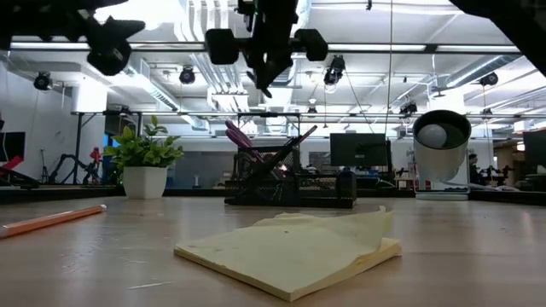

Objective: Pick and place office supplies into organizer
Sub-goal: Put the black pen into the black desk organizer

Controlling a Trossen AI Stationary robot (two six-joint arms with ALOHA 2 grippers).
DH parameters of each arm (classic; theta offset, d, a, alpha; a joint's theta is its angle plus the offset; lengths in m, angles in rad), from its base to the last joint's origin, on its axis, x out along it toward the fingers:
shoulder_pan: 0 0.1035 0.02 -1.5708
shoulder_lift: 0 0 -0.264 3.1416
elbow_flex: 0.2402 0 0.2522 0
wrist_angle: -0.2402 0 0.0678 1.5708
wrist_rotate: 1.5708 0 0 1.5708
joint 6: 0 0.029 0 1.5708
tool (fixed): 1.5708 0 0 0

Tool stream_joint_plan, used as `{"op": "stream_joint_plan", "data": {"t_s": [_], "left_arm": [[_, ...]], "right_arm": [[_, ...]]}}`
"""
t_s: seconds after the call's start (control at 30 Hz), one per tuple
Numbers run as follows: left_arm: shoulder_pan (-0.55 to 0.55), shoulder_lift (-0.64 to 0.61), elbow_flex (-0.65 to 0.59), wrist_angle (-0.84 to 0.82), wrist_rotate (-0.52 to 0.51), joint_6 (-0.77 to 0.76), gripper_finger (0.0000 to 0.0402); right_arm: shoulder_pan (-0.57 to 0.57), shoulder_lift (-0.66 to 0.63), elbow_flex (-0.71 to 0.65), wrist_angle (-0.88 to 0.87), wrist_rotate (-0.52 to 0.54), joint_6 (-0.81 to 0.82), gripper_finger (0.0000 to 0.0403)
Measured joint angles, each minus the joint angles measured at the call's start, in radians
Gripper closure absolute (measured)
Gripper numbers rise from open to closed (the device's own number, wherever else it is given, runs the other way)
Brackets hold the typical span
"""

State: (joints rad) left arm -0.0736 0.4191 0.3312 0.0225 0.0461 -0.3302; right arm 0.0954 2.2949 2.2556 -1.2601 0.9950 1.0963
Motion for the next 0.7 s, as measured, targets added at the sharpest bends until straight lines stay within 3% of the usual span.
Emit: {"op": "stream_joint_plan", "data": {"t_s": [0.13, 0.2, 0.33, 0.47, 0.57, 0.7], "left_arm": [[0.098, 0.022, 0.016, 0.118, 0.007, -0.063, 0.0246], [0.168, 0.033, 0.025, 0.126, 0.060, -0.089, 0.0257], [0.349, 0.102, 0.046, 0.231, 0.319, -0.207, 0.0283], [0.529, 0.289, 0.048, 0.533, 0.576, -0.395, 0.0297], [0.609, 0.450, 0.057, 0.707, 0.730, -0.512, 0.0299], [0.631, 0.630, 0.097, 0.754, 0.807, -0.524, 0.0288]], "right_arm": [[0.057, -0.020, -0.004, -0.031, -0.005, -0.100, 0.0390], [0.097, -0.027, -0.004, -0.068, -0.009, -0.106, 0.0390], [0.147, -0.028, -0.005, -0.206, -0.004, -0.008, 0.0390], [0.170, -0.028, -0.013, -0.313, 0.031, 0.138, 0.0390], [0.168, -0.028, -0.013, -0.272, 0.053, 0.067, 0.0390], [0.166, -0.028, -0.013, -0.214, 0.073, -0.053, 0.0390]]}}
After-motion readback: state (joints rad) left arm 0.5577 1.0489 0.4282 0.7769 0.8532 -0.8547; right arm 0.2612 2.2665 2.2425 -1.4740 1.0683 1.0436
